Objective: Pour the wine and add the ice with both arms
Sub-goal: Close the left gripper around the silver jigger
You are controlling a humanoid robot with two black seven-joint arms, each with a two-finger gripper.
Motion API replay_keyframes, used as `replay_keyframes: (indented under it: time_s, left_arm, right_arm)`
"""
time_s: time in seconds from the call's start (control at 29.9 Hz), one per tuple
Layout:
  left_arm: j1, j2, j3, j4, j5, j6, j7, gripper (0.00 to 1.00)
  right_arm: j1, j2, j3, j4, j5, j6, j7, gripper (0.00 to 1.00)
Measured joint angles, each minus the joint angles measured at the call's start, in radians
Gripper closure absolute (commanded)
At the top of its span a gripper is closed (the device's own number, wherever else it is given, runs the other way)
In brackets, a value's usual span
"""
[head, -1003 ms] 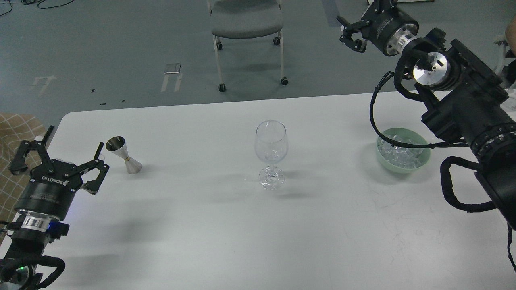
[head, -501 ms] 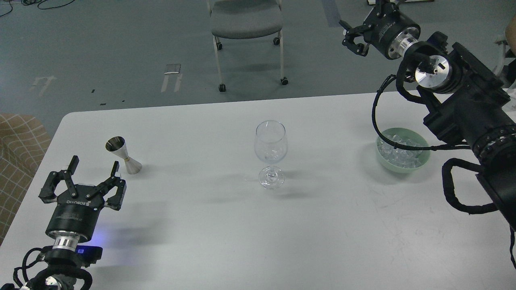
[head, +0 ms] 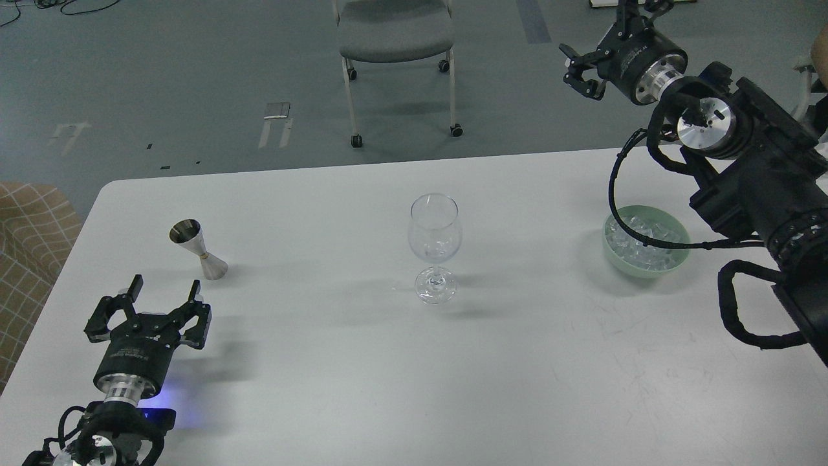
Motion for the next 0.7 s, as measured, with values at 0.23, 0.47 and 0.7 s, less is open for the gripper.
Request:
replay_keyframes:
  time_s: [0.23,0.47,0.7]
  left_arm:
    - [-0.076,-0.039,0.002,0.060,0.001,0.022,0.019,0.39]
    - [-0.130,-0.043,0.017,0.117,0.006,0.030,0.056,0.44]
    - [-0.166,-0.046,0.026,0.157,0.011,0.021,0.062,0.50]
  right_arm:
    - [0.000,0.000,0.000,-0.001,0.000,0.000,0.000,0.00]
    - [0.000,0.004,-0.002,-0.002,0.000,-0.003,-0.001,0.00]
    - [-0.005,0.000,-0.003,-0.003,-0.001,-0.003,-0.002,0.00]
